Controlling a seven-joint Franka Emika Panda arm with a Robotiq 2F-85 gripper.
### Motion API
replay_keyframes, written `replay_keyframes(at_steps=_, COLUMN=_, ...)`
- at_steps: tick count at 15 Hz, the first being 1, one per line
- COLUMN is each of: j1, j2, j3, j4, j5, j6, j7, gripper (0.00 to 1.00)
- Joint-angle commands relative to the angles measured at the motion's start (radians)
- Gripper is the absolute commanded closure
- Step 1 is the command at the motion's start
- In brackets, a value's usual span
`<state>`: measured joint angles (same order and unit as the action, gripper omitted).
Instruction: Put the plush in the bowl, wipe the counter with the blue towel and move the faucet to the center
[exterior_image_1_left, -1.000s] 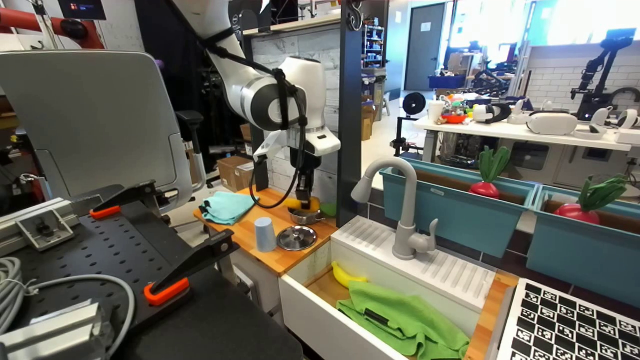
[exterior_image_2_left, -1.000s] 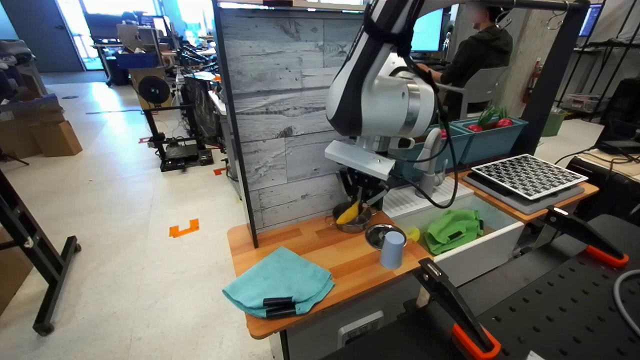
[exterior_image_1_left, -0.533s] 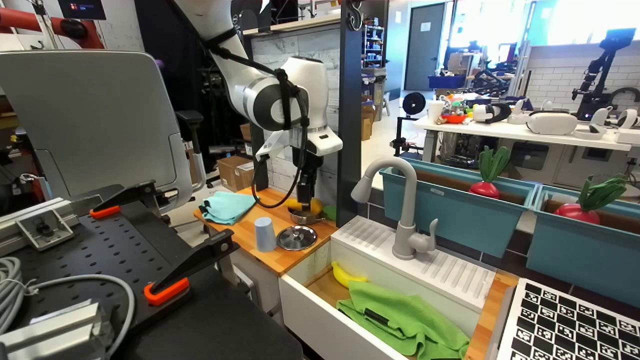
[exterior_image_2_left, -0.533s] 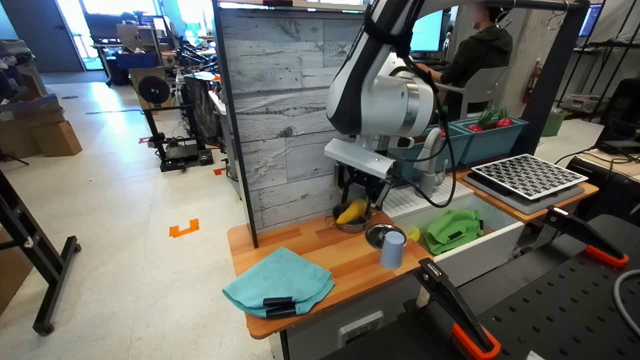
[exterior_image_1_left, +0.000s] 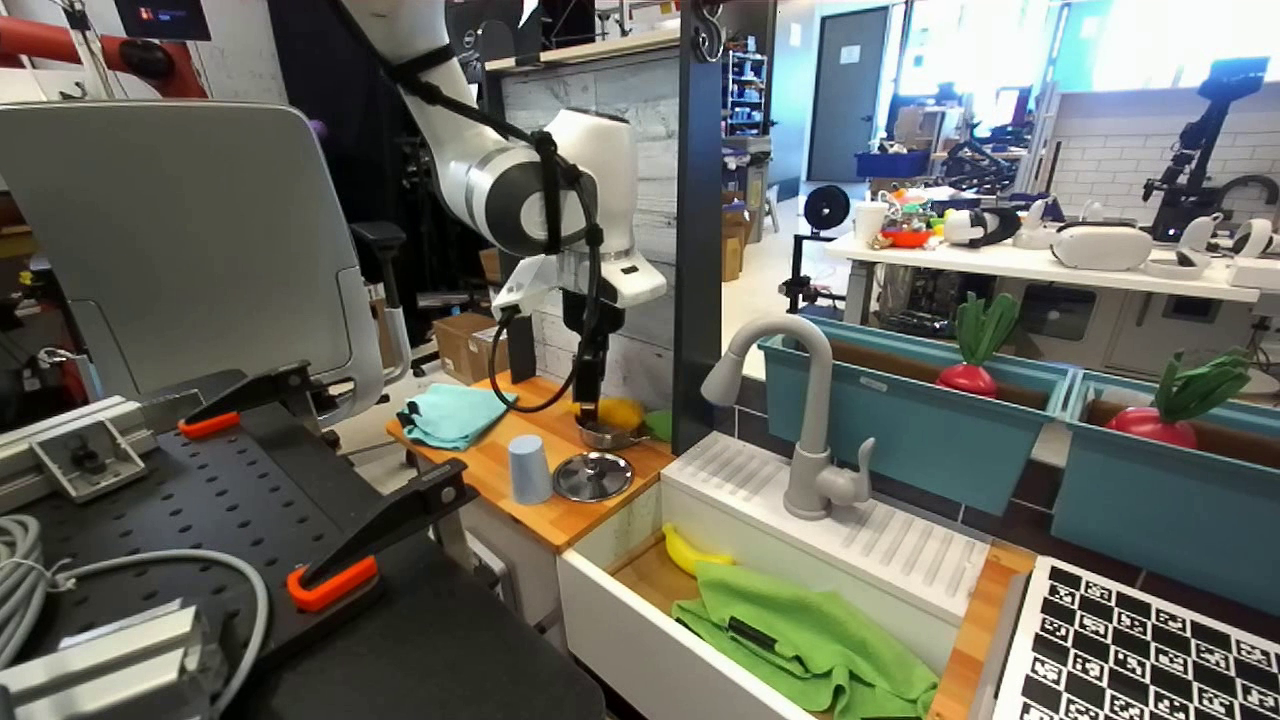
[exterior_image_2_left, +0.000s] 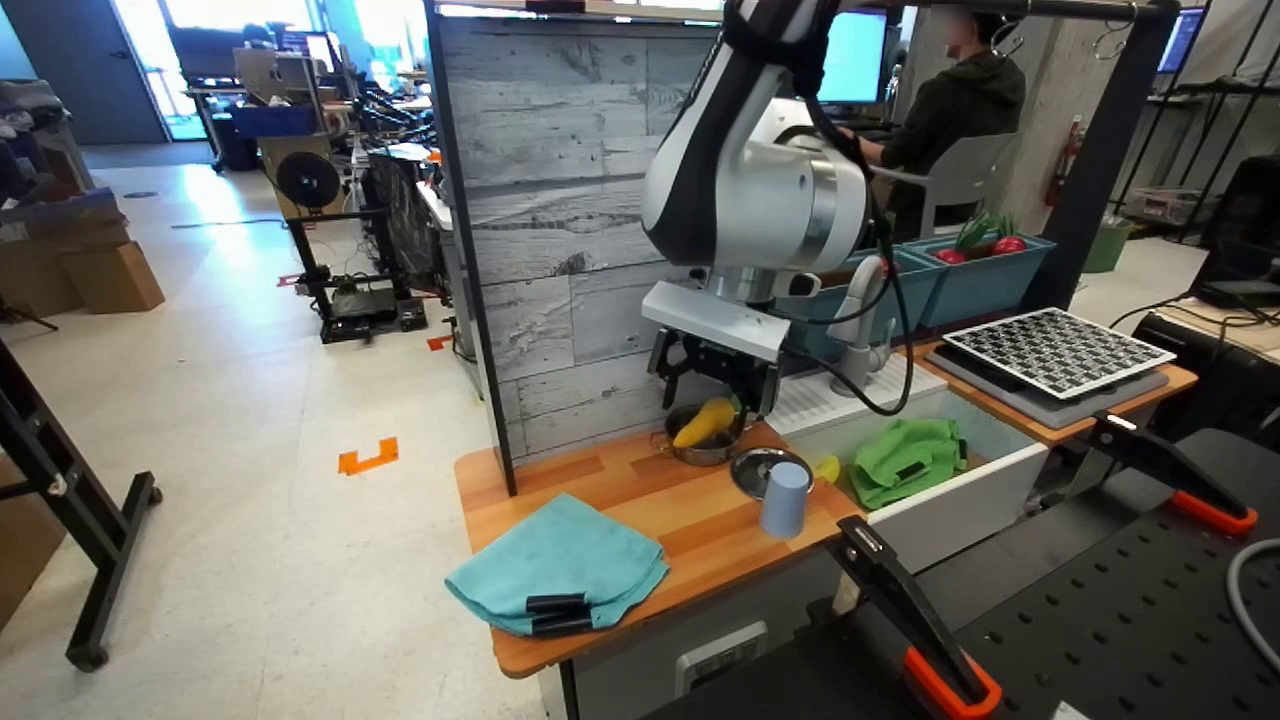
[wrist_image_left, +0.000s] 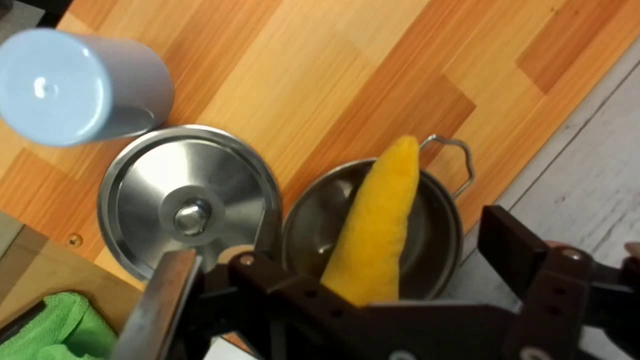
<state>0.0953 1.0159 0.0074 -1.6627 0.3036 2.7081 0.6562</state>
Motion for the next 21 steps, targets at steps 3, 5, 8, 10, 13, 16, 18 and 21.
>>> replay_keyframes(at_steps=3, j1=0.138, j2=-0.056, j3=-0.044, j4=-0.090, j5=-0.051, j6=0.012, j7=-0.001, gripper=0.00)
replay_keyframes(at_steps=5, j1=0.197, j2=-0.056, j3=-0.066, j4=-0.092, j5=-0.084, j6=0.014, j7=0.010, gripper=0.00)
replay_keyframes(at_steps=8, j1=0.279, j2=-0.044, j3=-0.101, j4=-0.078, j5=-0.136, j6=-0.003, j7=0.034, gripper=0.00)
replay_keyframes(at_steps=10, j1=0.321, j2=-0.039, j3=-0.114, j4=-0.080, j5=-0.168, j6=-0.003, j7=0.042, gripper=0.00)
replay_keyframes(at_steps=13, j1=0.370, j2=-0.040, j3=-0.124, j4=-0.102, j5=-0.209, j6=0.015, j7=0.033, gripper=0.00)
replay_keyframes(at_steps=16, j1=0.398, j2=-0.033, j3=-0.120, j4=-0.111, j5=-0.240, j6=0.018, j7=0.020, gripper=0.00)
replay_keyframes(at_steps=18, j1=0.407, j2=-0.019, j3=-0.111, j4=-0.102, j5=-0.253, j6=0.007, j7=0.011, gripper=0.00)
replay_keyframes(at_steps=21, j1=0.425, j2=-0.006, j3=-0.108, j4=-0.097, j5=-0.272, j6=0.010, j7=0.007, gripper=0.00)
